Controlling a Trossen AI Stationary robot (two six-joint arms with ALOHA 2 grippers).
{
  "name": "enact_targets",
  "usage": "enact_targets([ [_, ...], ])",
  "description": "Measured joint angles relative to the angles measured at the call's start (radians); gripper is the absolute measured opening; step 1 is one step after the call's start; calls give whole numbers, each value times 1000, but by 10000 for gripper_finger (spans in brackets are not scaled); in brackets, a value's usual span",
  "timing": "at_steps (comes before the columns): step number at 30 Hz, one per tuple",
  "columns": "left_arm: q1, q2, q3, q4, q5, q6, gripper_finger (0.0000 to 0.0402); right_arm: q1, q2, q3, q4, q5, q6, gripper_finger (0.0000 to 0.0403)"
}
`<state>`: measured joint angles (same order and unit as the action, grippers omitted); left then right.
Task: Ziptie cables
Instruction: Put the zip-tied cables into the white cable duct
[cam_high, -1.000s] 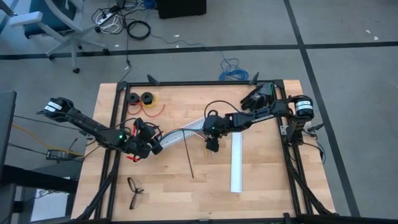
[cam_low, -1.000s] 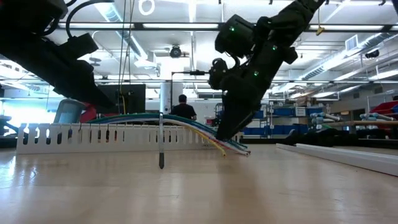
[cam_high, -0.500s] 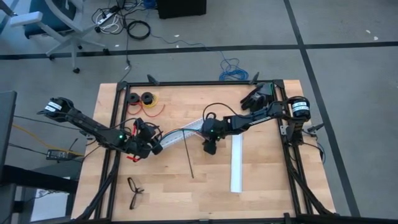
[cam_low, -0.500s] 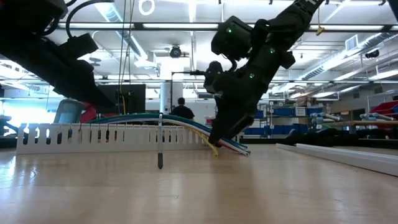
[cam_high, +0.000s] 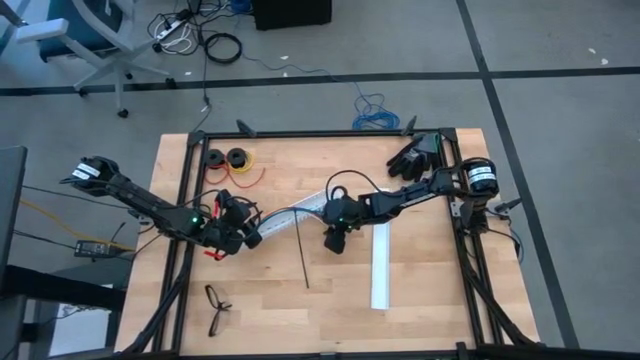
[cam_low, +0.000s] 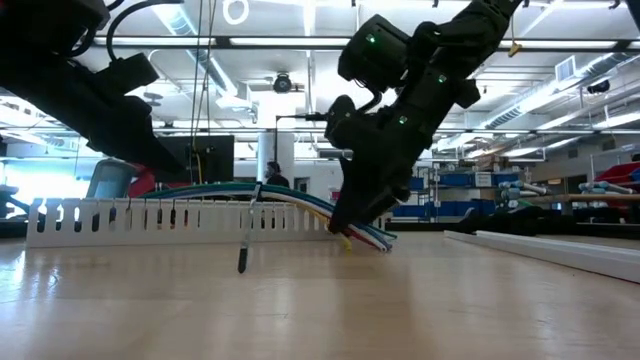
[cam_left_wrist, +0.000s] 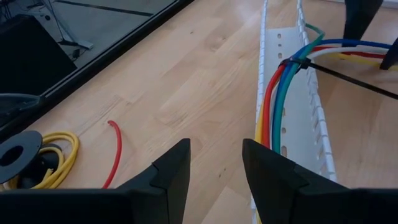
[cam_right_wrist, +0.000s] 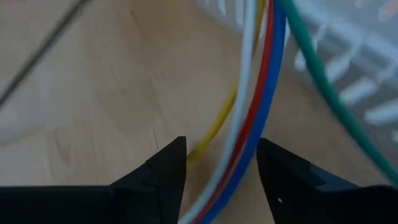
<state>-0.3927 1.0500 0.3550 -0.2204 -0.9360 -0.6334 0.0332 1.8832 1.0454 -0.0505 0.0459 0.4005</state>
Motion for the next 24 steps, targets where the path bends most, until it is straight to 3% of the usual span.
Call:
enact_targets([
  [8,0,4,0,14,1,0,156,15,53,5,-4,35,17,139],
  [16,0,4,0,12,1,0,156,28,8,2,-91,36,-40,17],
  [24,0,4,-1,12,1,1,156,7,-151,2,-209,64,-81,7],
])
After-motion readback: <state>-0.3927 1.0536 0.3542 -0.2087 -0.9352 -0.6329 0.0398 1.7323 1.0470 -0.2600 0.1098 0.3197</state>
